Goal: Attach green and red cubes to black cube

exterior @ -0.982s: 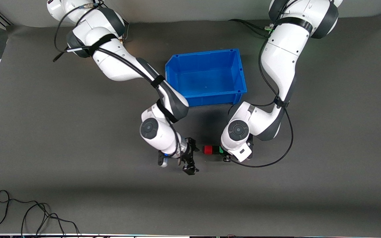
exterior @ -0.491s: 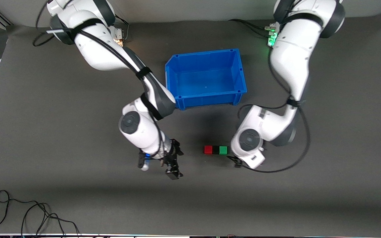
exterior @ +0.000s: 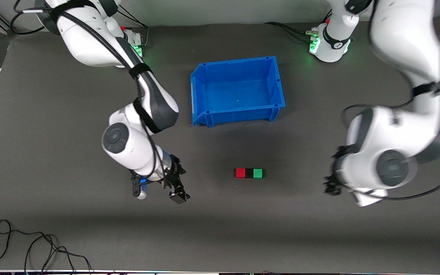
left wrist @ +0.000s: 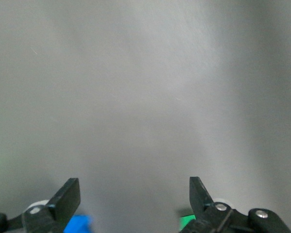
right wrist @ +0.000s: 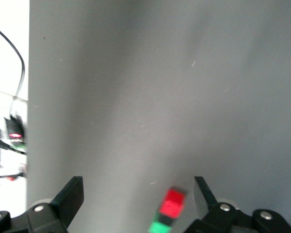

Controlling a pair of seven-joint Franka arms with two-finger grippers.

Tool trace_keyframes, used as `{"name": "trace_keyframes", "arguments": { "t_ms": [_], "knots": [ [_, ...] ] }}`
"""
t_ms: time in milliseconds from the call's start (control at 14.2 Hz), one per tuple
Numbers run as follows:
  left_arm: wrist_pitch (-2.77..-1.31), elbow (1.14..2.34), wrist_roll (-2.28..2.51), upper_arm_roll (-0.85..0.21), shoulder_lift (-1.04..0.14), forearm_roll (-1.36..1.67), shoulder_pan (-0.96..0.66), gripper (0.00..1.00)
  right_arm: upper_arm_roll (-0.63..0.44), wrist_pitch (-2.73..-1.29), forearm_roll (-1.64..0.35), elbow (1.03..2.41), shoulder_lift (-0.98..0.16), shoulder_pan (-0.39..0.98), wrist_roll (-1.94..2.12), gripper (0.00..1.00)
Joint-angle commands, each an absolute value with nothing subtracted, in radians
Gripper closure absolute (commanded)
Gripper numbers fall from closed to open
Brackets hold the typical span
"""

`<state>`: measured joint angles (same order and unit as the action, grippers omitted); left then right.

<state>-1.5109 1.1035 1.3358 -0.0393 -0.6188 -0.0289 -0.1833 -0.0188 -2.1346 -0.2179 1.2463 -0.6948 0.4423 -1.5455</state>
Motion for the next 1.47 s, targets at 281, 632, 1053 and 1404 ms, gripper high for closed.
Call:
{"name": "trace_keyframes", "arguments": {
  "t_ms": [281,632,1053,1404],
  "knots": [
    [-1.275,1.129,0.766,-0.043,-0.381,-0.043,0.024,0.00,-0.021,-1.792,-0.135,1.426,-0.347,0.365,-1.189,0.00],
    [-1.270,1.134,0.664,-0.043,-0.301,-0.046,0.063,0.00,-0.020,-1.769,-0.034,1.644,-0.066,0.333,-0.927,0.00],
    [-1.279,1.176,0.349,-0.086,-0.273,-0.066,0.012,0.00,-0.008,-1.672,-0.014,1.689,0.103,0.148,-0.411,0.00],
    [-1.393,1.357,0.088,-0.077,-0.164,-0.074,0.041,0.00,-0.008,-1.548,-0.009,1.680,0.138,0.064,-0.193,0.00]
  ]
}}
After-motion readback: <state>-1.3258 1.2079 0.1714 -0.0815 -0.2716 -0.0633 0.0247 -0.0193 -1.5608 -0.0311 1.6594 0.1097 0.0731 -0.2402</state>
